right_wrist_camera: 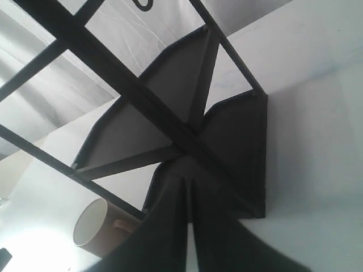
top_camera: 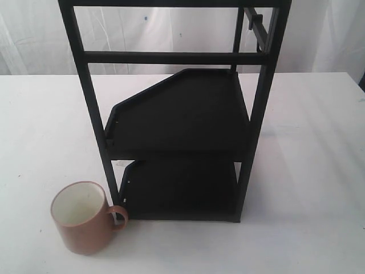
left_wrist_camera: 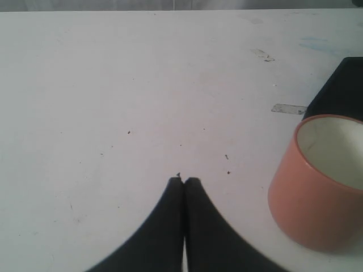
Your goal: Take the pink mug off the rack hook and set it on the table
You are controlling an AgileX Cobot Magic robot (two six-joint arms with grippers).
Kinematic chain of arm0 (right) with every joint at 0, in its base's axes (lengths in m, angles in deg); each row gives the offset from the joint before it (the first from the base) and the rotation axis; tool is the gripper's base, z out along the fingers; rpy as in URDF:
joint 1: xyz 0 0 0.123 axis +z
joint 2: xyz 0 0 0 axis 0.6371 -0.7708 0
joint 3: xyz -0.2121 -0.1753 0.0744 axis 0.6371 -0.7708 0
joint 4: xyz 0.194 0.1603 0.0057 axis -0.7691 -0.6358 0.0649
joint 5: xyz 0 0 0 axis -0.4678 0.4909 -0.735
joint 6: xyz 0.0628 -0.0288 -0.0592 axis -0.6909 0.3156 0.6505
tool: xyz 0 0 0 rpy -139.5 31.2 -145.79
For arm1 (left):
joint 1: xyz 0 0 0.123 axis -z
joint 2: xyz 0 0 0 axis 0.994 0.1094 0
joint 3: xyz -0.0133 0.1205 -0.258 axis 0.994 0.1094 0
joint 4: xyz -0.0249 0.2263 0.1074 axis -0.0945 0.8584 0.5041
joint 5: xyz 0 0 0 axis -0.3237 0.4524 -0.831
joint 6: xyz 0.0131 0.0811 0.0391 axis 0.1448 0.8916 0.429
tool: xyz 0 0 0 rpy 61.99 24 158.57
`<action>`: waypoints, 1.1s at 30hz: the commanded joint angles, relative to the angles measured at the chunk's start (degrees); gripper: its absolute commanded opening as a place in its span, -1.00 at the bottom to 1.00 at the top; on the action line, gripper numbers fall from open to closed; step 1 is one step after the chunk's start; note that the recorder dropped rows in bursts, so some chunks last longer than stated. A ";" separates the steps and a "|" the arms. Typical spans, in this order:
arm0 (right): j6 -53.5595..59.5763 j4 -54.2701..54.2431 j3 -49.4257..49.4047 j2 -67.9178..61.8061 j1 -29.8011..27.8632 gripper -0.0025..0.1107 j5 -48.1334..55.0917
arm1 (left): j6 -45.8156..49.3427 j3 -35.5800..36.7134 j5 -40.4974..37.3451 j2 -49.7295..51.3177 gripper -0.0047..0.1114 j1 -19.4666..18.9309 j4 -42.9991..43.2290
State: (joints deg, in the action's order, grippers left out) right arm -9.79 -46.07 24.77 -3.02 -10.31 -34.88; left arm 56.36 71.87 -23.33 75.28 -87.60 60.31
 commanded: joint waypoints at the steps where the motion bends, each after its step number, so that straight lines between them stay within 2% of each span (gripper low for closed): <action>1: 7.86 0.78 -0.14 0.26 -0.29 -0.90 -1.27 | -0.13 0.24 0.18 0.26 -0.92 -0.03 -0.16; 4: 15.30 0.57 -1.37 0.26 -0.29 -0.90 -7.14 | -0.13 0.24 0.18 0.26 -0.92 -0.03 -0.16; 9: 33.86 -3.02 -7.29 0.26 -0.29 -0.90 -27.05 | -0.13 0.24 0.18 0.26 -0.92 -0.03 -0.16; 18: 50.90 -3.02 -14.18 0.26 -2.15 -0.90 -28.48 | -0.13 0.24 0.18 0.26 -0.92 -0.03 -0.16; 26: 48.45 -3.11 -18.31 0.26 -7.67 -0.90 -28.24 | -0.13 0.24 0.18 0.26 -0.92 -0.03 -0.16; 33: 43.92 -3.11 -22.12 0.26 -9.07 -0.90 -28.60 | -0.13 0.24 0.18 0.26 -0.92 -0.03 -0.16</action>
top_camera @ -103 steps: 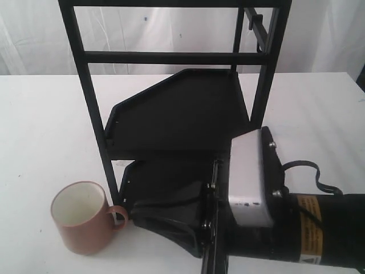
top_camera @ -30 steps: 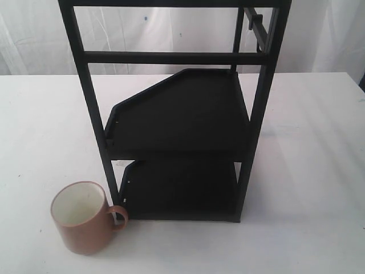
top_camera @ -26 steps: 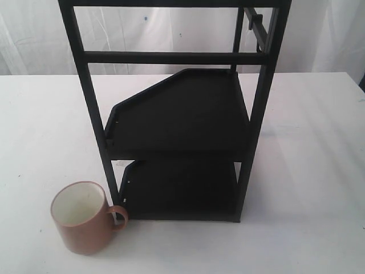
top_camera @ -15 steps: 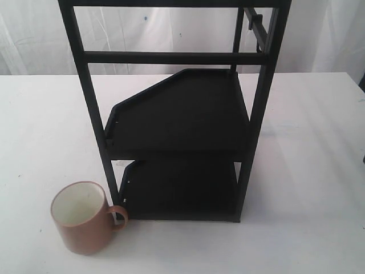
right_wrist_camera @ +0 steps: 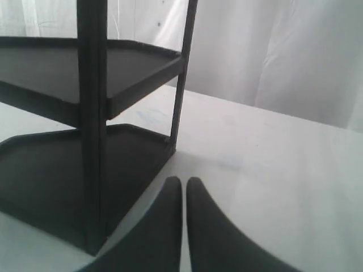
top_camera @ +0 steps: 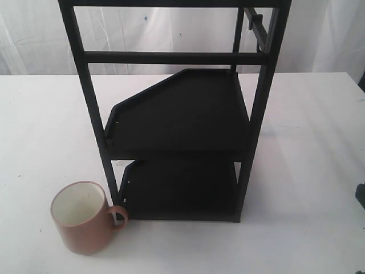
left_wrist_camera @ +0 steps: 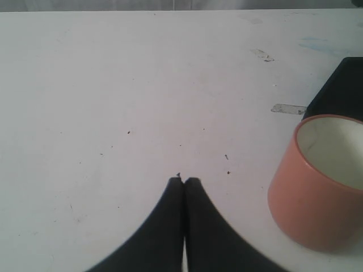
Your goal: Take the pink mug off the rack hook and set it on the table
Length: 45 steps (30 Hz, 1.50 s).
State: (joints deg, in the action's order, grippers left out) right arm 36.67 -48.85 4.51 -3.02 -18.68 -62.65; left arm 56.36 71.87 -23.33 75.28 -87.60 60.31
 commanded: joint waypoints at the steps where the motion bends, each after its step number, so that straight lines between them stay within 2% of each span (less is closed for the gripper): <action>1: -3.06 -0.33 -2.35 0.41 -0.69 -0.90 -0.75 | -0.13 0.24 0.18 0.26 -0.92 -0.03 -0.16; 45: -4.05 -0.33 -3.14 6.90 -1.59 -0.90 1.33 | -0.13 0.24 0.18 0.26 -0.92 -0.03 -0.16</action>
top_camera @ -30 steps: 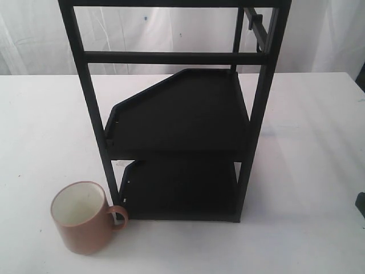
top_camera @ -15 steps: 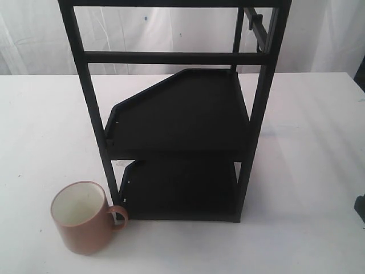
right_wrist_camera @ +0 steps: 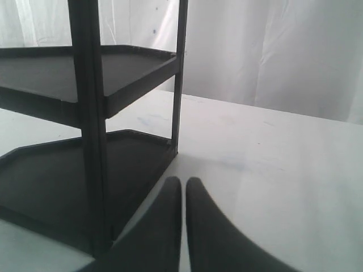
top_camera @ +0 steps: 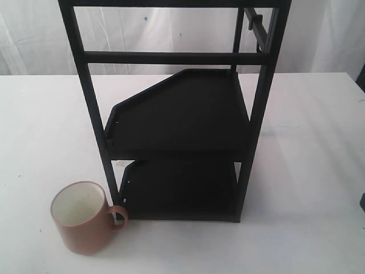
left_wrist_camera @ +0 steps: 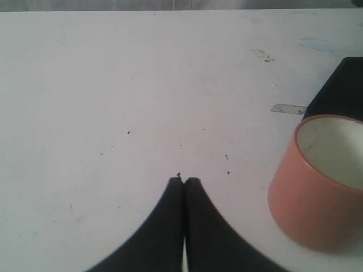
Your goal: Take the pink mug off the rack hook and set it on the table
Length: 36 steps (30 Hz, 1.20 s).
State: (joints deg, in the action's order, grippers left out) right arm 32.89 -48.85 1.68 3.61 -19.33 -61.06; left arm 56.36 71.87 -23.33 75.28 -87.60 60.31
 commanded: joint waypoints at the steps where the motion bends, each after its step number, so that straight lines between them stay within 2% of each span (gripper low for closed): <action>1: -0.27 -0.33 -0.31 0.26 -1.58 -0.90 -0.25 | -0.13 0.24 0.18 0.26 -0.92 -0.03 -0.16; 8: -0.27 -0.33 -0.31 0.26 -7.79 -0.90 -0.25 | -0.13 0.24 0.18 0.26 -0.92 -0.03 -0.16; 36: -0.27 -0.33 -0.31 0.26 -7.79 -0.90 -0.25 | -0.13 0.24 0.18 0.26 -0.92 -0.03 -0.16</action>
